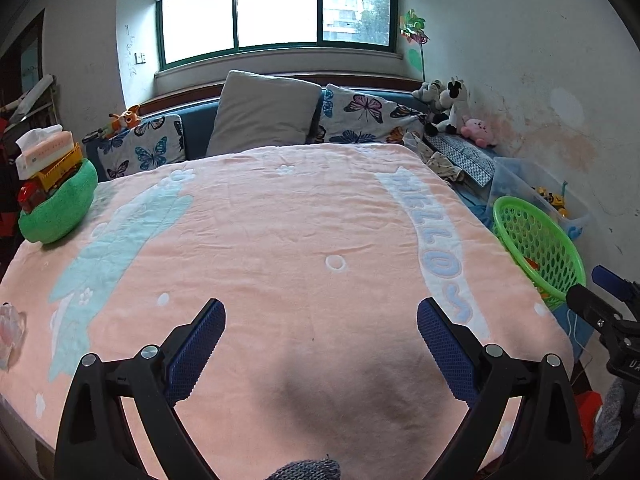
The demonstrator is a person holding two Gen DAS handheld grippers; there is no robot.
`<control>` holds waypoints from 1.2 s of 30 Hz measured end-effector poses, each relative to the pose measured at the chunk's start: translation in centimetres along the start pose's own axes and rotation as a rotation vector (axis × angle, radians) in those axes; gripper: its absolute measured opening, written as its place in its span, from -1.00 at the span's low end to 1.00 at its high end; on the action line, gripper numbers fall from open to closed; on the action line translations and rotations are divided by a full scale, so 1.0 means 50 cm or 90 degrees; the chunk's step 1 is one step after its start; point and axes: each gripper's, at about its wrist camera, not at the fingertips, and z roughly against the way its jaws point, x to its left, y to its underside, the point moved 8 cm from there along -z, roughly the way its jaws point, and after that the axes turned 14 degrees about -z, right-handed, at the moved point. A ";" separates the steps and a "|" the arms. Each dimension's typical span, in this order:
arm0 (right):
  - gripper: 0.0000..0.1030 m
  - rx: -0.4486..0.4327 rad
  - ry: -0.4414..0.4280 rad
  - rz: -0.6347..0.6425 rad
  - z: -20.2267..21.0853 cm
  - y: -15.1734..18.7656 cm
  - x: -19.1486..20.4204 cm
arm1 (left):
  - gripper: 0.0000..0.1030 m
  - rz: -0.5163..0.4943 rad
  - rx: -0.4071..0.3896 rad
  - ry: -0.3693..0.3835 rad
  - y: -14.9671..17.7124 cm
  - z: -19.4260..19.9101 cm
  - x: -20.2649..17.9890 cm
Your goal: Collect trash
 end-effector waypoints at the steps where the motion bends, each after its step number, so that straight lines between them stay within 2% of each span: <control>1: 0.91 -0.001 0.000 0.002 0.001 0.001 0.002 | 0.82 0.001 -0.002 -0.001 0.001 0.003 0.001; 14: 0.91 -0.020 0.001 0.000 0.009 -0.003 0.004 | 0.83 0.002 -0.003 -0.009 0.010 0.018 -0.004; 36: 0.91 -0.008 -0.008 -0.005 -0.002 0.007 0.010 | 0.83 0.005 0.009 -0.022 0.020 0.013 0.001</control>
